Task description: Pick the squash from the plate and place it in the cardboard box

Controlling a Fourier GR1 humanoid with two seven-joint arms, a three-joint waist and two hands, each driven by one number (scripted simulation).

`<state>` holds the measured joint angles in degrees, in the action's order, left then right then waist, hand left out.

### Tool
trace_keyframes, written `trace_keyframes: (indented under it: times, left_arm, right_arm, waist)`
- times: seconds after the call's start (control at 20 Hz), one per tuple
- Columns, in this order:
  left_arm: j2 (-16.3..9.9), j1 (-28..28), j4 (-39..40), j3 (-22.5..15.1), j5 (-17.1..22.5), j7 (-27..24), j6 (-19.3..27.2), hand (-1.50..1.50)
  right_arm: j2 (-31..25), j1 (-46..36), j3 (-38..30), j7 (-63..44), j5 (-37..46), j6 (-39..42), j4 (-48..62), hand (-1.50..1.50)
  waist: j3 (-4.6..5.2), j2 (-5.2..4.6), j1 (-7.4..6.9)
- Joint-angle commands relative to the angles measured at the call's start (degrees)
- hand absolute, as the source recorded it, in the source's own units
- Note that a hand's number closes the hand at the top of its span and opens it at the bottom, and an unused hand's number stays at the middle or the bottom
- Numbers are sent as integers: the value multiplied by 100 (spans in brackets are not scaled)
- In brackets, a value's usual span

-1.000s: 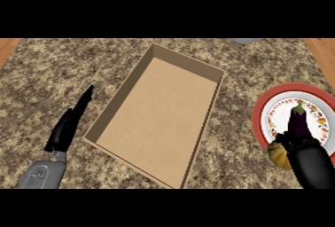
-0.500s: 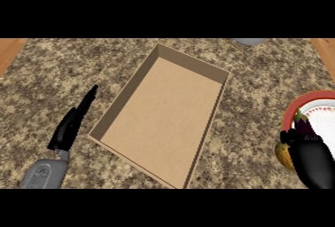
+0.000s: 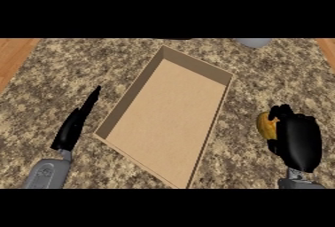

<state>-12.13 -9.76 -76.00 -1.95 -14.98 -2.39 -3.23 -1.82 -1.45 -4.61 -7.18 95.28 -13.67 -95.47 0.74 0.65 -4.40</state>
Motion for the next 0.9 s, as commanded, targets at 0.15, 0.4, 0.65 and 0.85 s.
trace_keyframes:
  times: [0.15, 0.4, 0.65, 0.85]
  left_arm:
    - [86, -27, 66, -85, -42, 18, 10, 0]
    - [49, -137, 110, -121, -103, 13, -17, 0]
    - [29, -204, 191, -74, -77, -19, -40, 0]
    - [142, -275, 281, -23, -17, -27, 24, 0]
  right_arm:
    - [177, -949, 774, -2324, 14, 885, -445, 150]
    - [180, -1755, 1387, -4034, 204, 2026, -441, 150]
    - [181, -2634, 2281, -5903, -10, 3215, -165, 150]
    - [180, -2728, 2370, -6948, -1382, 3468, -32, 150]
  waist:
    - [-15, -6, -110]
    - [-16, -45, -147]
    - [-37, -63, -187]
    - [-68, -104, -88]
